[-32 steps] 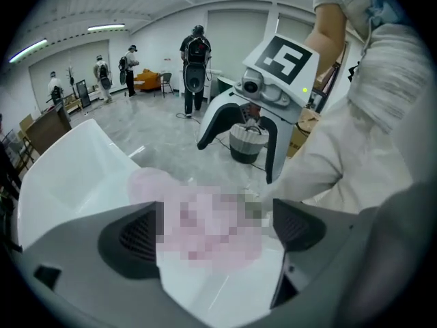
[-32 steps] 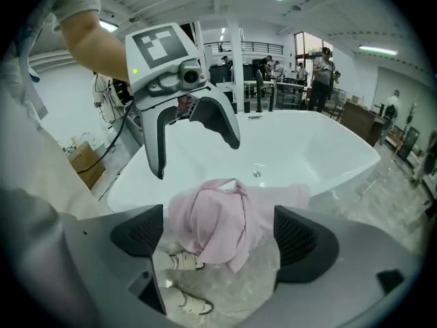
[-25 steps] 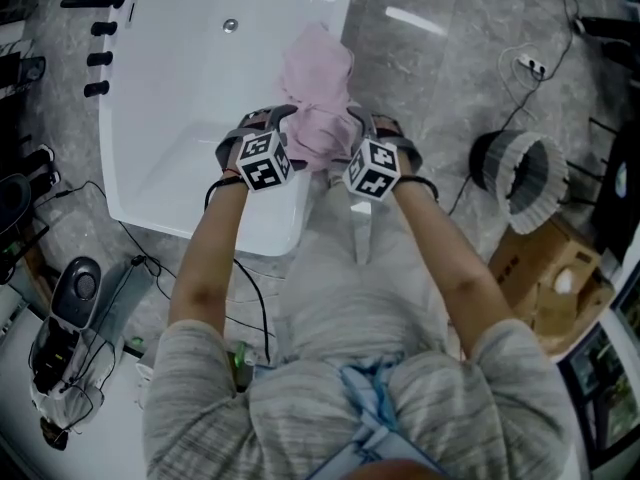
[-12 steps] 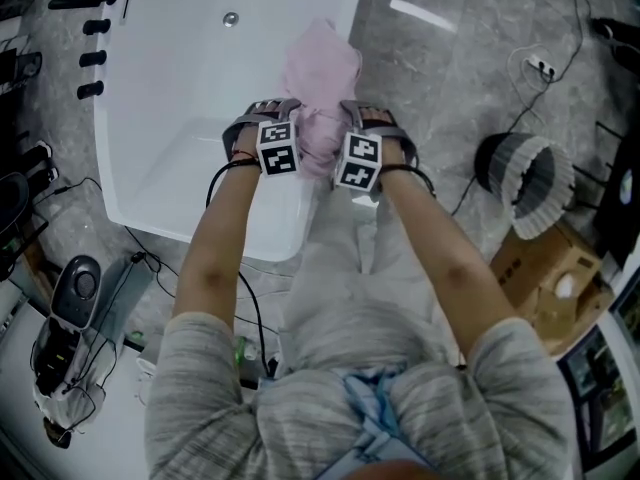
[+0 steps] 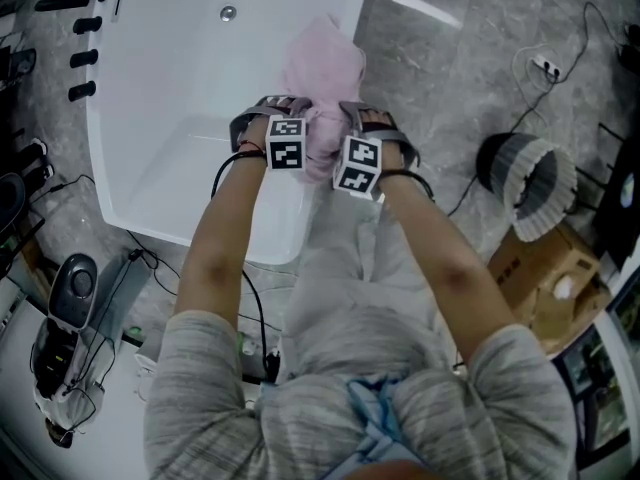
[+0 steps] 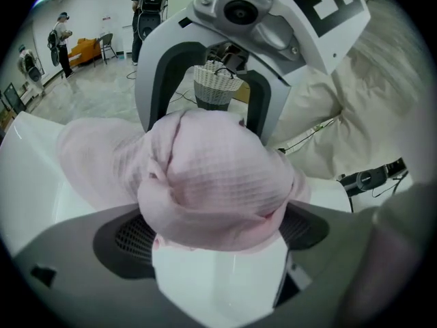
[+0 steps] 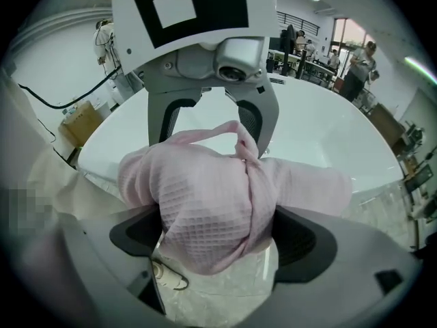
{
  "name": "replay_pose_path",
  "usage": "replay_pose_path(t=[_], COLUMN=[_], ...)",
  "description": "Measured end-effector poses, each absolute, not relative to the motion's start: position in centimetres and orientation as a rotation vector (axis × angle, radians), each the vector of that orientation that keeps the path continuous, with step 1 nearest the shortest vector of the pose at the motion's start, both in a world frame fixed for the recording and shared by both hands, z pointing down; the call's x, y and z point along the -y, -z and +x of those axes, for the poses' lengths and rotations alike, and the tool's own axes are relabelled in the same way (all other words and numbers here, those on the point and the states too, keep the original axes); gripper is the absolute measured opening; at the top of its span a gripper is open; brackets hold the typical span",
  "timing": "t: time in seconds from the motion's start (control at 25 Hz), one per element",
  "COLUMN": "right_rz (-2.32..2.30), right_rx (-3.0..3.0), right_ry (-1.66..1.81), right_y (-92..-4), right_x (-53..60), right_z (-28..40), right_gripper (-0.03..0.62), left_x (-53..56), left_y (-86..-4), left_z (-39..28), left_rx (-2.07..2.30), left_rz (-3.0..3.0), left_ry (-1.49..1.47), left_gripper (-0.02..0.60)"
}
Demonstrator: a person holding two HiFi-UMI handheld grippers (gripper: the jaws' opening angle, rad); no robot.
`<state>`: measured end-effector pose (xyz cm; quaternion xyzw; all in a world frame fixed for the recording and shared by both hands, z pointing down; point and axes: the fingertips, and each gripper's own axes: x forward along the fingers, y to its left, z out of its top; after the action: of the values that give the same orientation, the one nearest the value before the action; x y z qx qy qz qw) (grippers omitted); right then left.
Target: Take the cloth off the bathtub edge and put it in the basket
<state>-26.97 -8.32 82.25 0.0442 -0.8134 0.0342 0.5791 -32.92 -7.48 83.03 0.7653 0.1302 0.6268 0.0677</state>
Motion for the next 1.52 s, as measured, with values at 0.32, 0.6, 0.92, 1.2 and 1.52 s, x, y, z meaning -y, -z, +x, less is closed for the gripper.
replay_pose_path(t=[0.32,0.6,0.92,1.2,1.52], right_rz=[0.168,0.173,0.182,0.131,0.106], right_rx=[1.91,1.868,1.871,1.9,1.931], right_ry=[-0.061,-0.057,-0.087,-0.165,-0.21], right_y=[-80.7,-80.3,-80.8,-80.9,-80.9], right_x=[8.8,8.8,8.7,7.6,6.1], right_z=[-27.3,-27.2,-28.2,-28.9,-29.2], right_gripper=[0.482,0.333,0.208,0.155,0.152], left_x=[7.3,6.1,5.6,5.6,4.5], left_y=[-81.6,-80.7,-81.1,-81.9,-82.2], left_z=[-32.9,-33.3,-34.6,-35.1,-35.0], left_rx=[-0.394,-0.43,-0.396,-0.271,-0.16], left_rz=[2.317,2.227,2.211,2.239,2.271], left_ry=[-1.891,-1.844,-1.822,-1.815,-1.748], left_gripper=[0.538,0.349,0.18,0.093,0.078])
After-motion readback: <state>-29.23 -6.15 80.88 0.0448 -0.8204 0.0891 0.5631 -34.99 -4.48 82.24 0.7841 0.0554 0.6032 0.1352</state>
